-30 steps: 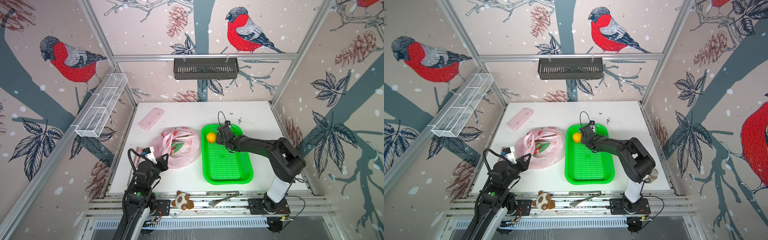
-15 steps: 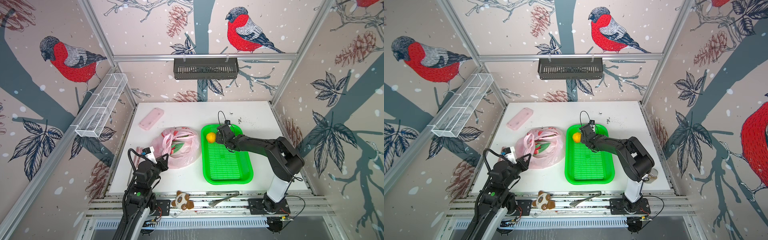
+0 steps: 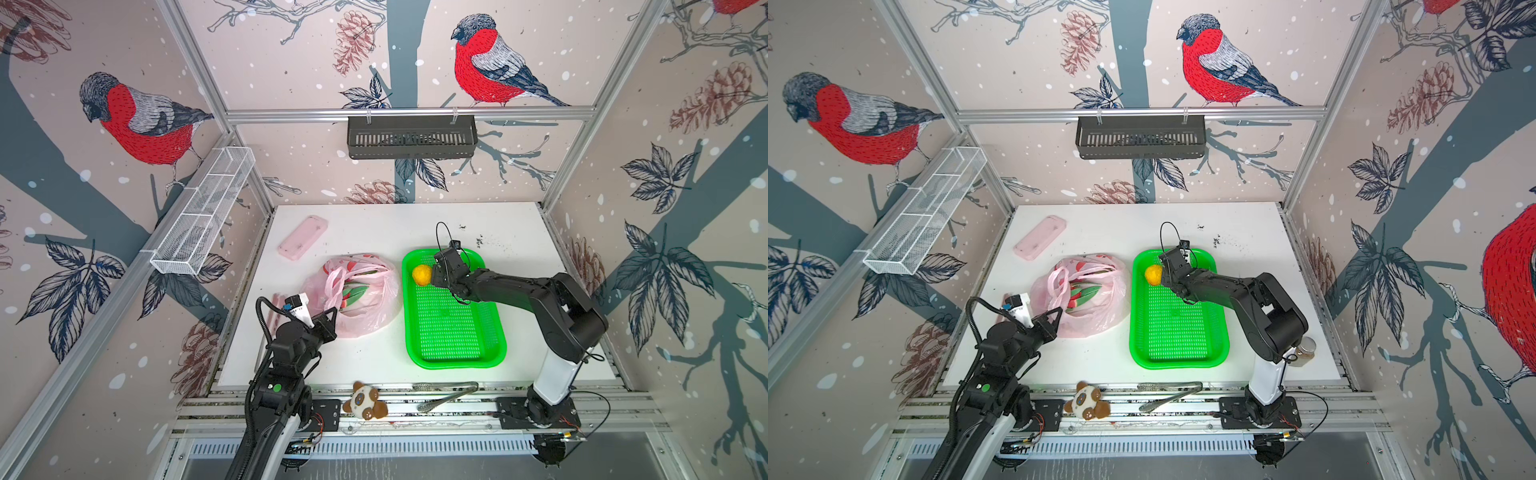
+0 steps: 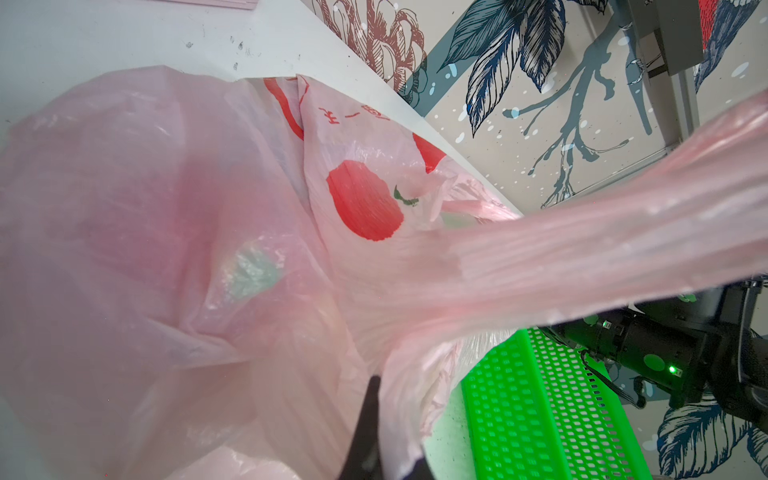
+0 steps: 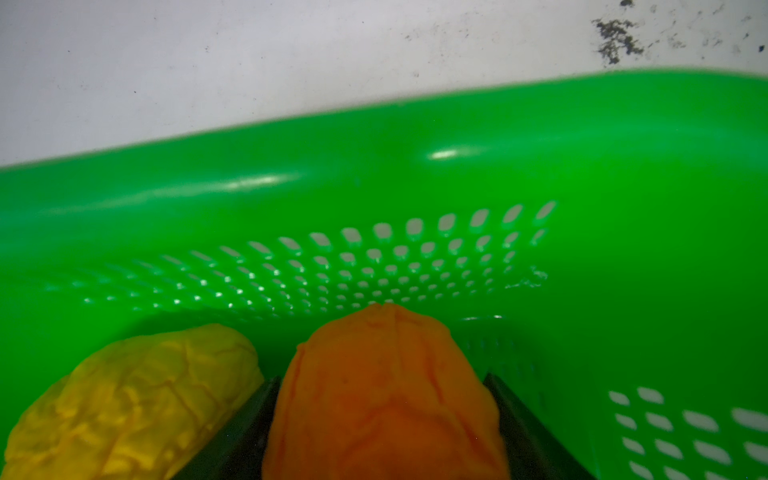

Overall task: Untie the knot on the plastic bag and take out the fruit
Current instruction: 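Lower the orange fruit into the green basket beside the yellow fruit, then open the right gripper and release the orange fruit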

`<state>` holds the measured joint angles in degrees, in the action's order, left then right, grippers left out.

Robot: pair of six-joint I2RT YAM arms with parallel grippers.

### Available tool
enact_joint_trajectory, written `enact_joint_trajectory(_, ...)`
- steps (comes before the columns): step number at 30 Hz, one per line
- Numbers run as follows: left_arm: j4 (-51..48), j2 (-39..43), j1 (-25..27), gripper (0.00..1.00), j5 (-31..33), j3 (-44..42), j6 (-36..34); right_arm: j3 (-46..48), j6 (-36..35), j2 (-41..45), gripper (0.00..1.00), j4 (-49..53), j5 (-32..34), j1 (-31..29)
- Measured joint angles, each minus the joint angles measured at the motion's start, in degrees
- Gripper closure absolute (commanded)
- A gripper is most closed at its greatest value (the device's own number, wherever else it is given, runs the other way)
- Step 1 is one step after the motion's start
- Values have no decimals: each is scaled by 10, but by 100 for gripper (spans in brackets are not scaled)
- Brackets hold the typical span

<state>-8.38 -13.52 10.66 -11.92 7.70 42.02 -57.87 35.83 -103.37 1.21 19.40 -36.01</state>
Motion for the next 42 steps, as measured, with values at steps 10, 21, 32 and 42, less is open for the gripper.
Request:
enact_joint_trajectory(10,0,0,0,100,0,0,0,-2,0,0,20,1,0,0)
enact_joint_trajectory(21,0,0,0,100,0,0,0,-4,0,0,18,3,0,0)
enact_joint_trajectory(32,0,0,0,100,0,0,0,-5,0,11,18,5,0,0)
enact_joint_trajectory(42,0,3,0,100,-1,0,0,0,0,41,18,21,6,-11)
